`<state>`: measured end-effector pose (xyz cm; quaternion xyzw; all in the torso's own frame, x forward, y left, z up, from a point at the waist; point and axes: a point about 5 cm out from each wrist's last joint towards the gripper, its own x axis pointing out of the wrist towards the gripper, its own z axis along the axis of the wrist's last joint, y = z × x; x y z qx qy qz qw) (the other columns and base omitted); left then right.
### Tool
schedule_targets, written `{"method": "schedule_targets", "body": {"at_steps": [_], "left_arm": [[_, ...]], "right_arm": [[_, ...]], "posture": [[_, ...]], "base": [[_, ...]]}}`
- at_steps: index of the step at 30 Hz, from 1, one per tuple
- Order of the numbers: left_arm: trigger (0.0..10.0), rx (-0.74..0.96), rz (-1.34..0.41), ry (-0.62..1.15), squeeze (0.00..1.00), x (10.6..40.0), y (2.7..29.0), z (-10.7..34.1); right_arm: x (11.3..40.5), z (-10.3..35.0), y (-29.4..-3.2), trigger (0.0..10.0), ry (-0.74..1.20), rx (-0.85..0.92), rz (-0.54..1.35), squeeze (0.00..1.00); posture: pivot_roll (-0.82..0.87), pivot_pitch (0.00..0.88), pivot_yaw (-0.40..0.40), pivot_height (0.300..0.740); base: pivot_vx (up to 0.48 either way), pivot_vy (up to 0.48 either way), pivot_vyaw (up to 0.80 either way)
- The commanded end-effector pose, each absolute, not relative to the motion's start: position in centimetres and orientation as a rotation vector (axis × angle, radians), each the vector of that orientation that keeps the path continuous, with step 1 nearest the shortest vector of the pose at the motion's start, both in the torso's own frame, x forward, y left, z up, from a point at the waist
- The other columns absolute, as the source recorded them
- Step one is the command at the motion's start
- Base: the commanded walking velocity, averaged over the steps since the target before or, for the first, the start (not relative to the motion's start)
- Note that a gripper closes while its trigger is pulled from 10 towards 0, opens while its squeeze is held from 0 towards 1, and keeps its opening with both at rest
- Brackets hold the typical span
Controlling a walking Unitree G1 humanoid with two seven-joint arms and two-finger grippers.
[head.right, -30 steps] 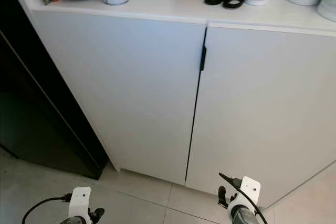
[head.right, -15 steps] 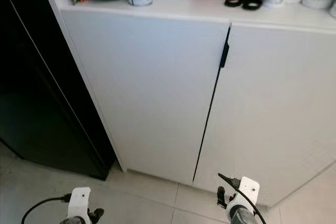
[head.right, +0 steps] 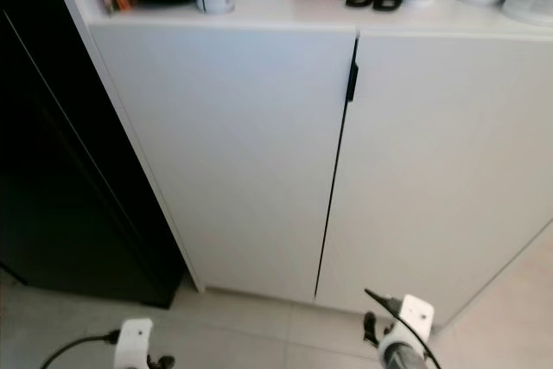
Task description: Restocking fridge
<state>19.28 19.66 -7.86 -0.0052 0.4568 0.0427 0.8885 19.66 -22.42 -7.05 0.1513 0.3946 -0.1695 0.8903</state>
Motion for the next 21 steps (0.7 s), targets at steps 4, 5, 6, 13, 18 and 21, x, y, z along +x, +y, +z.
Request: {"method": "schedule_targets", "body": {"at_steps": [4,5,6,13,18,21], "left_arm": [[10.0,-0.02,0.085,0.96,0.0,18.98,19.31,-8.07],[10.0,-0.021,0.085,0.96,0.0,18.98,19.31,-8.07],[10.0,-0.022,0.086,0.96,0.0,18.97,19.31,-8.07],[10.0,-0.023,0.087,0.96,0.0,18.98,19.31,-8.07],[10.0,-0.029,0.09,0.961,0.0,18.96,19.26,-8.09],[10.0,-0.029,0.088,0.96,0.0,18.97,19.23,-8.09]], "right_arm": [[19.81,-6.84,-23.0,10.0,0.816,0.307,-0.366,0.0],[19.81,-6.85,-22.99,10.0,0.817,0.307,-0.364,0.0],[19.82,-6.85,-22.98,10.0,0.819,0.306,-0.363,0.0],[19.82,-6.84,-23.01,10.0,0.82,0.301,-0.363,0.0],[19.81,-6.84,-23.05,10.0,0.821,0.301,-0.365,0.0],[19.79,-6.85,-23.09,10.0,0.824,0.298,-0.364,0.0]], "posture": [[-0.09,0.0,0.049,0.74],[-0.09,0.0,0.049,0.74],[-0.09,0.0,0.047,0.74],[-0.09,0.0,0.048,0.74],[-0.09,0.0,0.046,0.74],[-0.09,0.0,0.045,0.74]], "base": [[0.0,0.165,0.0],[0.0,0.334,0.0],[0.0,0.334,-0.54],[0.0,0.336,-0.28],[0.0,0.425,0.0],[0.0,0.48,0.0]]}}
